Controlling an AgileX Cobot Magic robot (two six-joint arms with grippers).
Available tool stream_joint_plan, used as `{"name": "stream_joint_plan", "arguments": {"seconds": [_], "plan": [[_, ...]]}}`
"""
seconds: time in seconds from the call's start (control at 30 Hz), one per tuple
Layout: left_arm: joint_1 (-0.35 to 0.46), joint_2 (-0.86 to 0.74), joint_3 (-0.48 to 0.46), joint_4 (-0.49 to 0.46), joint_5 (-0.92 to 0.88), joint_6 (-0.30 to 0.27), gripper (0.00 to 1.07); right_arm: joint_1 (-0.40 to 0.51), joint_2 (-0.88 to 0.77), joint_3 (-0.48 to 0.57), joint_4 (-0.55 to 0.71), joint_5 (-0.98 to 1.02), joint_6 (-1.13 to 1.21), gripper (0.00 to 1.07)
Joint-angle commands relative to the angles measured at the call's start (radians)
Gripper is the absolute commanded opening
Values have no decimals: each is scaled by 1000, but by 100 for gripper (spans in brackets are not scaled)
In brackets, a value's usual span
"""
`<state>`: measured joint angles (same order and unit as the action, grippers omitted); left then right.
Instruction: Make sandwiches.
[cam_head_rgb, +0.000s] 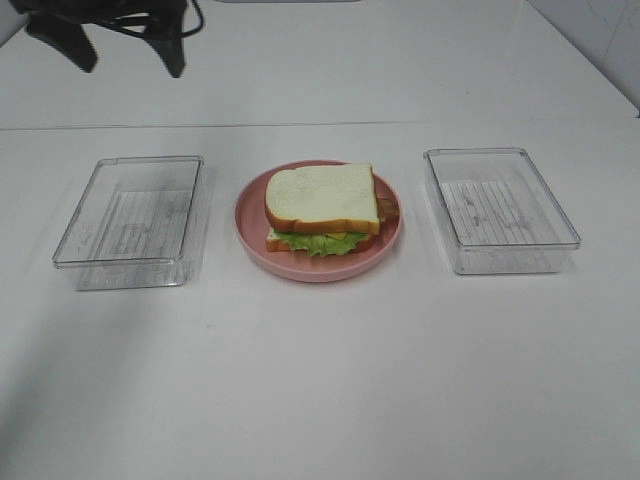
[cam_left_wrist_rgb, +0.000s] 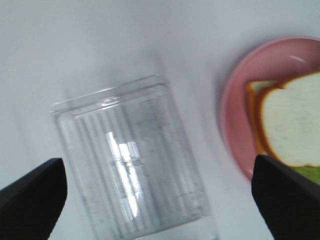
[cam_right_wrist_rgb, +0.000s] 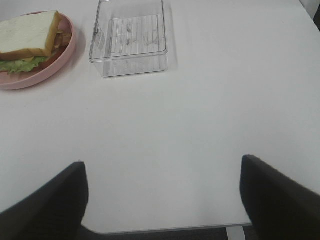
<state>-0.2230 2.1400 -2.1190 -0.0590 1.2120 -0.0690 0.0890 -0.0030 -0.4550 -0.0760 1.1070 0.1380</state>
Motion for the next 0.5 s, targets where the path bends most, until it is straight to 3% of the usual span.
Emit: {"name": "stream_joint_plan", "arguments": {"seconds": [0.03, 0.2, 0.33, 0.37, 0.4, 0.43, 0.47, 0.5], "plan": [[113, -41, -2, 7, 106, 30, 92, 3, -31, 2, -1, -6, 1, 80], [163, -69, 6, -16, 106, 61, 91, 3, -31, 2, -1, -6, 1, 80], [173, -165, 129, 11, 106, 69, 91, 3, -31, 2, 1, -6, 1, 80], [171, -221, 208, 18, 102, 69, 91, 3, -31, 2, 1, -6, 1, 80], [171, -221, 208, 18, 102, 69, 91, 3, -31, 2, 1, -6, 1, 80], [171, -258, 255, 20, 93, 69, 91, 3, -31, 2, 1, -6, 1, 80], [171, -333, 363, 20, 55, 63, 91, 3, -31, 2, 1, -6, 1, 80], [171, -333, 363, 20, 55, 63, 91, 3, -31, 2, 1, -6, 1, 80]]}}
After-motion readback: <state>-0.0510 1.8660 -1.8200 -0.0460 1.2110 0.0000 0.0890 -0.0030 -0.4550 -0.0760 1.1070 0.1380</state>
